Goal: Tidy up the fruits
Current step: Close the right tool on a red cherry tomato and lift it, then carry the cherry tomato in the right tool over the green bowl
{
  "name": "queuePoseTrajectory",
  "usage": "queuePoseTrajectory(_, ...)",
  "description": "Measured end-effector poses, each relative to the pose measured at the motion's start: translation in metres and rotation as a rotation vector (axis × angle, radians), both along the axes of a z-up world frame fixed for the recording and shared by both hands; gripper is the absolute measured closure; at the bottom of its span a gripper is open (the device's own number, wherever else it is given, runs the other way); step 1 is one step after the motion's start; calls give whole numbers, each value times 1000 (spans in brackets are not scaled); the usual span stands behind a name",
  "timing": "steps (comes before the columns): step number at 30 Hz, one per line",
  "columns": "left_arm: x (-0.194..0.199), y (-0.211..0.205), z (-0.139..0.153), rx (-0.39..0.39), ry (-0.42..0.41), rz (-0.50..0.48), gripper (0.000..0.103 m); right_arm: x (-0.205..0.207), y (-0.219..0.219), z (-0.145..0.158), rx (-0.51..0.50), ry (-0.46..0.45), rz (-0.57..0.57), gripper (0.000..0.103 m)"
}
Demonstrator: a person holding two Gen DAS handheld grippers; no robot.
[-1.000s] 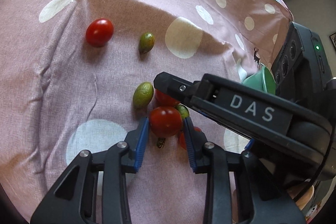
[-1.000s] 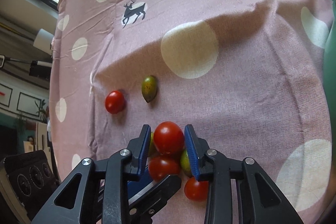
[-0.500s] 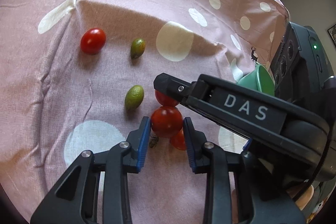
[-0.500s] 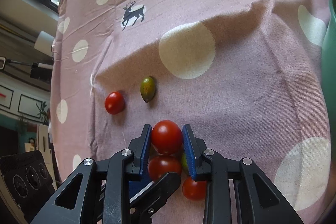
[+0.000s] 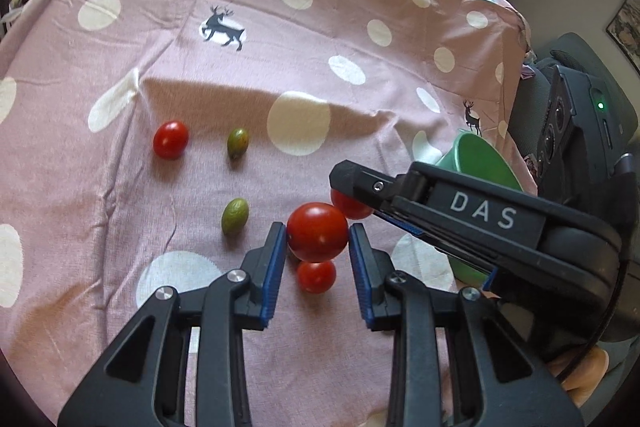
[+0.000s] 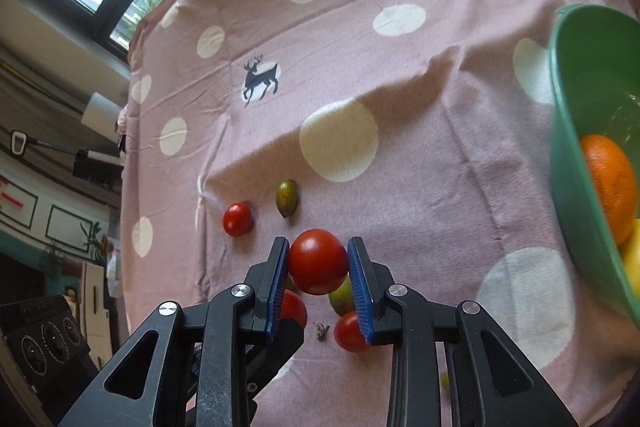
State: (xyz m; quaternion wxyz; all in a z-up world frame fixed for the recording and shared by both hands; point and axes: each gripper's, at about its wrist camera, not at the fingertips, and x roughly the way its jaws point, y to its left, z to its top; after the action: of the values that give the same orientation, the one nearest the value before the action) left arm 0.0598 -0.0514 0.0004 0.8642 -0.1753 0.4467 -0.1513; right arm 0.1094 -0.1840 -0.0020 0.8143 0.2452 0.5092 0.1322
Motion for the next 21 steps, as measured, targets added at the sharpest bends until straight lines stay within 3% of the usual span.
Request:
queuePoseTrajectory(7, -10, -12, 17, 34, -96, -4, 72, -9, -13, 14, 15, -47, -38, 71)
queuePoseTrajectory(21, -20, -34, 35, 21, -188, -13, 71, -27, -50, 33, 20, -109, -133, 71)
